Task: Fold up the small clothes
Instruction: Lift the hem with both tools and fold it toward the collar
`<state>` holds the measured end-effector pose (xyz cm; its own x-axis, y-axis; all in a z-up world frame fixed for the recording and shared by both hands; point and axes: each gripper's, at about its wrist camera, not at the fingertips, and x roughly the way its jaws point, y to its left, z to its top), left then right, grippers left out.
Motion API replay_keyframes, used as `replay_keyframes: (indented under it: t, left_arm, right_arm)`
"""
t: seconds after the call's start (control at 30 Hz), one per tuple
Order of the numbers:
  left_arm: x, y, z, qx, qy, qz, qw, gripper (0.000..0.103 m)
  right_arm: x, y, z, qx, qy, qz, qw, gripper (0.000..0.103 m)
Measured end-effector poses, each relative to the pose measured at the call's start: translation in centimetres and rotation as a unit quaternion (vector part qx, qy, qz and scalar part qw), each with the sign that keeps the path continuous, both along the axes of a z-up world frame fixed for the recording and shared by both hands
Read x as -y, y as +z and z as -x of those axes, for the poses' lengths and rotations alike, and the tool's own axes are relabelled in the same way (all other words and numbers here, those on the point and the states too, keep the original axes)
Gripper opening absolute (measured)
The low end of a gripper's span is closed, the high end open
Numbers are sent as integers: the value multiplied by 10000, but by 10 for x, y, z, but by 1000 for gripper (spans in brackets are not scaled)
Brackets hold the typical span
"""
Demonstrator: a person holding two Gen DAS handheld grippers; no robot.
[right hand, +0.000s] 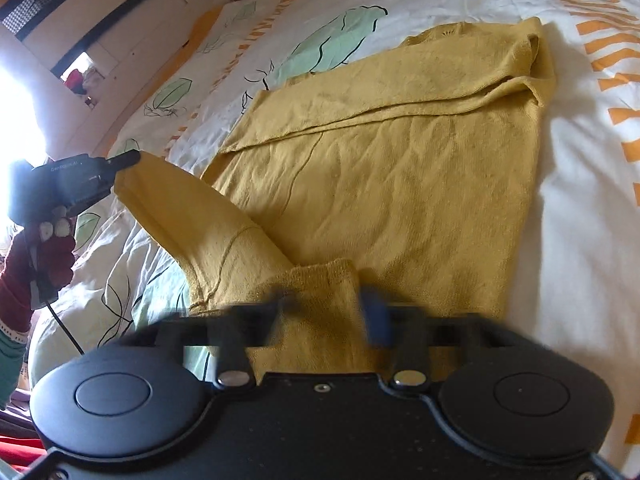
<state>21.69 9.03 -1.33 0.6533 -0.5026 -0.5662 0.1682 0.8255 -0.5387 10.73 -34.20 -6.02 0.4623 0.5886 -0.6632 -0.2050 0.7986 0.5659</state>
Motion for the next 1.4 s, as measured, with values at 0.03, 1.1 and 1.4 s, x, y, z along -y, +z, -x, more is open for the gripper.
replay_keyframes:
  t: [0.03, 1.1, 1.4]
  left_arm:
    - [-1, 0, 0, -8, 15, 0, 10000, 7]
    - [13, -48, -150, -564, 499, -11, 9972, 7]
    - [12, -48, -148, -555, 483, -51, 9973, 7]
  right_arm:
    - [0, 2, 2, 67, -36, 55, 10000, 15]
    - [86, 20, -133, 1385, -2156, 417, 9657, 23]
    - [55, -3, -156, 1057, -1546, 798, 9791, 55]
